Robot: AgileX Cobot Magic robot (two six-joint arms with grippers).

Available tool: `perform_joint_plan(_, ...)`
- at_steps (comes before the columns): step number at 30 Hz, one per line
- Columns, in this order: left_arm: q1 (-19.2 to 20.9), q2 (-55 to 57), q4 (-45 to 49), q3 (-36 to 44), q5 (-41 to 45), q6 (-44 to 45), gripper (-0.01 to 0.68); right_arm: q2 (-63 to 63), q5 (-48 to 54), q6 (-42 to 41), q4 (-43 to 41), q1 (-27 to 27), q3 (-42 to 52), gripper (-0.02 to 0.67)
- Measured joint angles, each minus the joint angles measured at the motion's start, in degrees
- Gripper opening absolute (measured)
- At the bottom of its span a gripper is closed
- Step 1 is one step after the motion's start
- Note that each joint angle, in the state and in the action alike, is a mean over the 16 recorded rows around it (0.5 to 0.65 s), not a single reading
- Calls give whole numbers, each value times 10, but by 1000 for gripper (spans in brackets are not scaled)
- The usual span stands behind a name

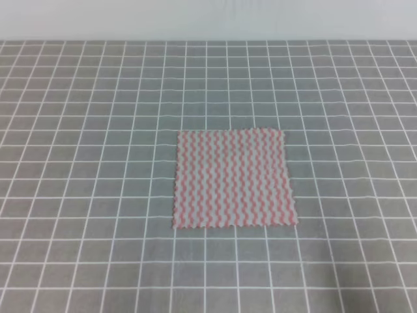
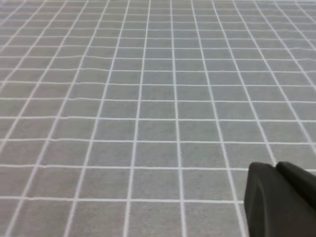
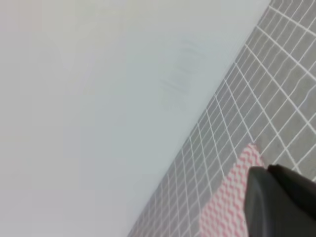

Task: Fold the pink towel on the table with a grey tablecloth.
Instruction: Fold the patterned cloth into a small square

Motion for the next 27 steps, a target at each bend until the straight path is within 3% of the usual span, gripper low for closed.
perform_joint_plan(11,0,1,-21,-1,-13,-18,0,15,31,-51,23,1,-2,-2)
perform_joint_plan(17,0,3,-164,-2,-58,-101,0,40,121,-120,19,1,-28,-2)
perform_joint_plan(27,0,4,-427,-3,-164,-227,0,129,211,-214,-59,1,-140,-2)
